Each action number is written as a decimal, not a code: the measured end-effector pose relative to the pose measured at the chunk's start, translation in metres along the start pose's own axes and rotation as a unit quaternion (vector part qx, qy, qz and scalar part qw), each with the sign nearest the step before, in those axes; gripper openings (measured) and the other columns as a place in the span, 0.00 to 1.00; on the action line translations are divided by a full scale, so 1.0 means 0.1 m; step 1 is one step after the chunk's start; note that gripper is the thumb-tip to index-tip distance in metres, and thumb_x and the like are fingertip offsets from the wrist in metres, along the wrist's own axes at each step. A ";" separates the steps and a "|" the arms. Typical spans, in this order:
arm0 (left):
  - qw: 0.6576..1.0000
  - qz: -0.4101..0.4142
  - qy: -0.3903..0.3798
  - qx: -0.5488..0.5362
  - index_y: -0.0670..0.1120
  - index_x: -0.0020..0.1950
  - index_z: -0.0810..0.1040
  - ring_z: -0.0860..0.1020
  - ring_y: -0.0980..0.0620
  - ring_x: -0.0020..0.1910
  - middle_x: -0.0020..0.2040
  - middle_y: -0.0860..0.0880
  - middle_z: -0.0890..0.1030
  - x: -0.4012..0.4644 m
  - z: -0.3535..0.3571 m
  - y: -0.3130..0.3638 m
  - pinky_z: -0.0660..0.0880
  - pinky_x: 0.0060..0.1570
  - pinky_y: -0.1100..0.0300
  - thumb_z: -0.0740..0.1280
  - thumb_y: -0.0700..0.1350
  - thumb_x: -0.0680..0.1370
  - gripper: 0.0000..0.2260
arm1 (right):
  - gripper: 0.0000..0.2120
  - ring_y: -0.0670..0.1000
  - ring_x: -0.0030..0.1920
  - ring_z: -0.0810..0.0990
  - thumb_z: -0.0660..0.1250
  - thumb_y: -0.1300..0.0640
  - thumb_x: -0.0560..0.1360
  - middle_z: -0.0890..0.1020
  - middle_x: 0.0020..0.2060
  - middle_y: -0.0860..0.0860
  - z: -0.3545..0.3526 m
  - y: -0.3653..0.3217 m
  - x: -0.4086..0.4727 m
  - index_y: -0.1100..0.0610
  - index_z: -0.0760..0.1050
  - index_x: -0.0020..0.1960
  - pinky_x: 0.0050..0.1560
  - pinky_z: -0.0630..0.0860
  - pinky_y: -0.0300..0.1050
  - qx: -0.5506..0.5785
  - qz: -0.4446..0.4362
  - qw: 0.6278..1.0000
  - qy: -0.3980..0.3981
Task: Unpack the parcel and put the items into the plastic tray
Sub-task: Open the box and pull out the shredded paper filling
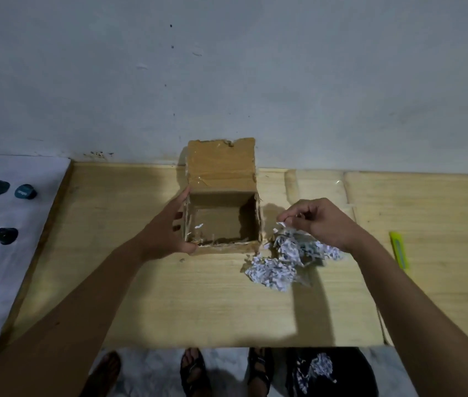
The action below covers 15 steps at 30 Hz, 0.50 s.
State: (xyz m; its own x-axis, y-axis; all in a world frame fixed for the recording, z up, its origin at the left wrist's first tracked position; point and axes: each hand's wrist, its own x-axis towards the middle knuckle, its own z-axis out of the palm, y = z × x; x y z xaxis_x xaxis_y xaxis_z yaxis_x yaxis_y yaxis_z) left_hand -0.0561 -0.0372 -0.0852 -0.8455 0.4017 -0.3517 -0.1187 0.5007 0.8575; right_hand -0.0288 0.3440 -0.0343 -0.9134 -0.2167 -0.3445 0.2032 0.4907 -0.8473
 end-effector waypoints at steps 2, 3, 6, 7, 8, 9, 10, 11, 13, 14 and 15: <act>1.000 0.001 -0.006 -0.007 0.70 0.83 0.49 0.70 0.48 0.77 0.83 0.53 0.63 0.02 0.01 -0.02 0.78 0.68 0.48 0.85 0.39 0.62 0.64 | 0.06 0.48 0.48 0.86 0.73 0.60 0.78 0.87 0.50 0.49 -0.08 0.20 -0.17 0.51 0.87 0.51 0.53 0.84 0.52 -0.013 0.009 0.999 0.039; 1.000 0.004 -0.008 -0.010 0.68 0.84 0.49 0.71 0.48 0.77 0.83 0.53 0.62 0.02 0.01 -0.03 0.79 0.65 0.53 0.85 0.36 0.63 0.64 | 0.06 0.44 0.47 0.86 0.73 0.62 0.78 0.87 0.49 0.47 -0.10 0.30 -0.24 0.53 0.87 0.51 0.50 0.83 0.47 -0.023 0.012 0.998 0.055; 1.000 0.007 -0.003 -0.012 0.65 0.84 0.49 0.72 0.45 0.76 0.84 0.54 0.60 0.02 0.05 -0.02 0.82 0.55 0.62 0.85 0.38 0.59 0.65 | 0.05 0.40 0.49 0.85 0.73 0.64 0.77 0.87 0.50 0.42 -0.09 0.53 -0.36 0.55 0.85 0.49 0.47 0.80 0.42 -0.059 0.001 0.995 0.085; 1.000 0.007 0.000 -0.015 0.67 0.83 0.50 0.72 0.45 0.76 0.84 0.52 0.60 0.01 0.06 -0.01 0.82 0.53 0.62 0.85 0.41 0.58 0.65 | 0.06 0.41 0.51 0.85 0.73 0.65 0.77 0.87 0.51 0.42 -0.08 0.59 -0.38 0.55 0.85 0.48 0.48 0.82 0.43 -0.063 0.000 0.994 0.093; 1.000 0.005 0.003 -0.017 0.70 0.81 0.50 0.73 0.45 0.75 0.83 0.50 0.62 0.00 0.07 0.00 0.82 0.53 0.63 0.85 0.45 0.56 0.64 | 0.06 0.43 0.54 0.85 0.72 0.65 0.77 0.87 0.52 0.42 -0.07 0.64 -0.39 0.56 0.85 0.49 0.51 0.83 0.44 -0.059 0.003 0.993 0.101; 1.000 0.004 0.006 -0.018 0.71 0.81 0.51 0.74 0.45 0.74 0.82 0.48 0.64 0.00 0.07 0.01 0.82 0.53 0.63 0.84 0.47 0.55 0.63 | 0.07 0.45 0.55 0.85 0.71 0.66 0.78 0.87 0.53 0.44 -0.07 0.67 -0.41 0.55 0.85 0.50 0.53 0.83 0.45 -0.049 0.008 0.992 0.112; 1.000 0.005 0.008 -0.013 0.71 0.81 0.51 0.74 0.45 0.74 0.82 0.48 0.65 -0.01 0.07 0.02 0.82 0.54 0.62 0.84 0.49 0.54 0.64 | 0.08 0.46 0.55 0.85 0.71 0.65 0.78 0.87 0.54 0.45 -0.06 0.69 -0.42 0.55 0.85 0.52 0.54 0.84 0.46 -0.036 0.008 0.992 0.120; 1.000 0.007 0.012 -0.004 0.68 0.83 0.51 0.74 0.45 0.74 0.82 0.48 0.64 -0.01 0.06 0.01 0.82 0.56 0.59 0.84 0.50 0.54 0.64 | 0.09 0.46 0.56 0.85 0.70 0.65 0.79 0.87 0.54 0.45 -0.05 0.70 -0.43 0.53 0.85 0.52 0.55 0.83 0.46 -0.025 0.004 0.992 0.127; 1.000 0.008 0.020 0.011 0.63 0.85 0.49 0.71 0.46 0.76 0.83 0.51 0.61 -0.03 0.08 0.01 0.79 0.64 0.50 0.84 0.53 0.55 0.65 | 0.11 0.44 0.58 0.84 0.68 0.64 0.80 0.87 0.54 0.44 -0.03 0.71 -0.46 0.49 0.84 0.51 0.57 0.82 0.46 -0.015 -0.009 0.991 0.130; 0.999 0.009 0.028 0.027 0.59 0.86 0.49 0.69 0.46 0.78 0.83 0.52 0.60 -0.04 0.09 0.01 0.76 0.69 0.46 0.84 0.55 0.56 0.65 | 0.13 0.44 0.58 0.84 0.67 0.64 0.81 0.87 0.55 0.44 -0.02 0.72 -0.48 0.47 0.84 0.50 0.59 0.81 0.46 -0.012 -0.014 0.992 0.127; 0.998 0.016 0.038 0.054 0.55 0.86 0.48 0.65 0.48 0.80 0.84 0.51 0.59 -0.04 0.10 0.01 0.71 0.75 0.44 0.82 0.57 0.56 0.65 | 0.14 0.44 0.59 0.84 0.66 0.64 0.82 0.87 0.55 0.44 -0.01 0.72 -0.49 0.46 0.84 0.50 0.60 0.81 0.47 -0.008 -0.016 0.992 0.127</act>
State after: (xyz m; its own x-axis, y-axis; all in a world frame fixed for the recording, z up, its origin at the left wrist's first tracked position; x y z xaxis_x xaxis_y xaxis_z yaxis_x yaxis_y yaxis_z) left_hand -0.0472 -0.0303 -0.0866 -0.8859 0.3612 -0.2911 -0.0377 0.5694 0.8212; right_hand 0.0303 0.3908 -0.0775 -0.9789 -0.0143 -0.2036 0.1693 0.5003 -0.8491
